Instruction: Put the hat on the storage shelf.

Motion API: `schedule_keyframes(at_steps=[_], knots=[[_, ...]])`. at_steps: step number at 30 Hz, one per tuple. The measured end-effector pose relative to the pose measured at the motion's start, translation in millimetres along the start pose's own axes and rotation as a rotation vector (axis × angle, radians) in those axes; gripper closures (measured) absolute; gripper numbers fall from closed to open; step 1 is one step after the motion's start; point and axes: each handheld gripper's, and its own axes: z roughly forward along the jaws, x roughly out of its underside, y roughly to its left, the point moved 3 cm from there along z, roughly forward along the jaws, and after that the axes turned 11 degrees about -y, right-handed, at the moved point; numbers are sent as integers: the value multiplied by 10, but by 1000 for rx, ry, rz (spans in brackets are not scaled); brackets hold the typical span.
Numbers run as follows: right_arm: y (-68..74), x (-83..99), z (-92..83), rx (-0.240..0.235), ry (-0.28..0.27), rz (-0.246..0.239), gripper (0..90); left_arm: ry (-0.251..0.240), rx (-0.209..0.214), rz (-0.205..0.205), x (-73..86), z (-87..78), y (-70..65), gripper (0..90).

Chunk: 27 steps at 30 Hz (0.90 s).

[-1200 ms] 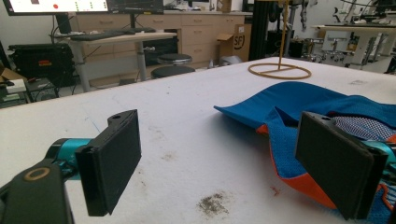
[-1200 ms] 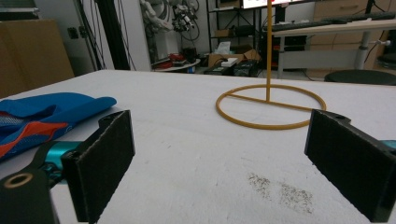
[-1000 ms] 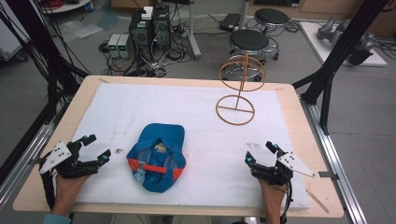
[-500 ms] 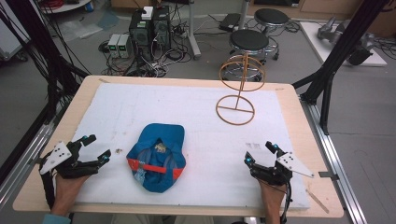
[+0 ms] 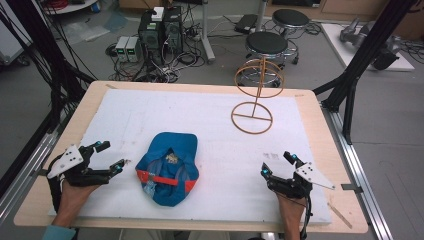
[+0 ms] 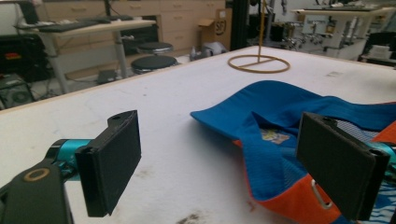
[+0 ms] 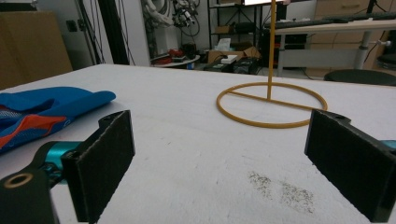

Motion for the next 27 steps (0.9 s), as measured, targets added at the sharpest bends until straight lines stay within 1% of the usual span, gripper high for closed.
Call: schedule_keyframes(at_steps=[1, 2, 3, 4, 5, 7, 8, 9, 10, 12, 15, 19, 21, 22, 24, 27], knots=[[0, 0, 0, 0, 0, 0, 74, 0, 0, 0, 0, 0, 0, 147], [0, 0, 2, -1, -1, -8, 74, 21, 33, -8, -44, 52, -36, 147], [0, 0, 2, -1, -1, -8, 74, 21, 33, -8, -44, 52, -36, 147], [0, 0, 2, -4, -1, -16, 74, 48, 70, -15, -90, 100, -77, 148], [0, 0, 2, -4, -1, -16, 74, 48, 70, -15, -90, 100, -77, 148], [1, 0, 1, -4, -1, -17, 74, 70, 115, -25, -138, 148, -127, 148], [1, 0, 1, -4, -2, -17, 74, 85, 167, -39, -174, 182, -169, 148], [2, 0, -1, -2, 0, -12, 74, 99, 203, -53, -188, 200, -196, 148], [0, 0, 0, -4, -2, -15, 74, 110, 223, -51, -196, 218, -224, 148], [1, 0, 1, -6, -2, -17, 74, 135, 248, -40, -208, 257, -277, 147], [1, 0, 1, -7, -3, -19, 74, 159, 290, -50, -218, 323, -351, 147], [2, 0, -1, -6, -1, -14, 73, 194, 336, -40, -202, 416, -452, 147], [2, 1, -1, -6, -1, -16, 74, 199, 358, -25, -172, 460, -491, 147], [2, 0, -1, -6, -1, -16, 74, 204, 368, -24, -150, 484, -509, 147], [3, 0, -1, -7, -4, -19, 73, 232, 386, -33, -97, 531, -546, 147], [3, 0, -1, -8, -3, -19, 74, 278, 418, -24, -12, 598, -615, 148]])
